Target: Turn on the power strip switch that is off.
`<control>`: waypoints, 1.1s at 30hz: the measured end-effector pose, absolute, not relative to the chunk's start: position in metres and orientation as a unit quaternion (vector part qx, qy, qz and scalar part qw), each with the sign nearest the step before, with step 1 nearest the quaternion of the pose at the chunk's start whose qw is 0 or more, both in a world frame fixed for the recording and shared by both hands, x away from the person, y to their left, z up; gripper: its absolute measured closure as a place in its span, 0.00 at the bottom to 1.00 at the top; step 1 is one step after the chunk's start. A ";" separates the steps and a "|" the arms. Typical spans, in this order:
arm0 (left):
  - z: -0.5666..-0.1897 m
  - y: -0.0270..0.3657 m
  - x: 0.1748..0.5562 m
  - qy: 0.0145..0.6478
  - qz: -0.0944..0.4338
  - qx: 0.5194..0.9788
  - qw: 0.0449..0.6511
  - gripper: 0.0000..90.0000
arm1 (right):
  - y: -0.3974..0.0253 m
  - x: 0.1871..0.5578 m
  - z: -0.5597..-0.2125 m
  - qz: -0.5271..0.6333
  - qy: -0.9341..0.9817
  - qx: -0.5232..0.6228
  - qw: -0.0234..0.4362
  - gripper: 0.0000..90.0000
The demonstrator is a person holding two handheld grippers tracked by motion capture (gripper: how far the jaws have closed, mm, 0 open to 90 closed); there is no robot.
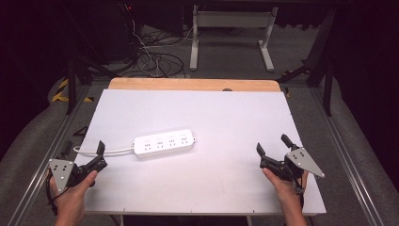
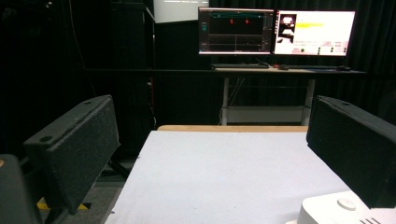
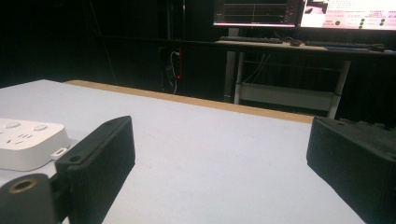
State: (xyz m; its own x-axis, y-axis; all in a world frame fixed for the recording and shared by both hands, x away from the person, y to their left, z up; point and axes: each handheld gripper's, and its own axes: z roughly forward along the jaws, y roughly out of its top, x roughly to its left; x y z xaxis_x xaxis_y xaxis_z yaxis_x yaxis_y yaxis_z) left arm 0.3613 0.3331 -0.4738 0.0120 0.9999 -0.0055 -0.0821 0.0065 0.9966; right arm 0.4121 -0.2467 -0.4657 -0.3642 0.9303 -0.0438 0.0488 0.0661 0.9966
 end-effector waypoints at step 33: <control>-0.443 0.326 0.351 0.470 0.416 0.569 0.532 1.00 | -0.251 0.409 -0.464 0.567 0.606 0.400 0.389 0.12</control>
State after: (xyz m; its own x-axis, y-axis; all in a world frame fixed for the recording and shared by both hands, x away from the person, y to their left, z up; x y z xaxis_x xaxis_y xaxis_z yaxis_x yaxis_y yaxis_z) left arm 0.3508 0.3264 -0.4429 0.2116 0.9770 -0.0260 0.0916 0.0067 0.9958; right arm 0.4093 -0.2508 -0.4640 -0.3772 0.9260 -0.0170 0.0438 0.0362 0.9984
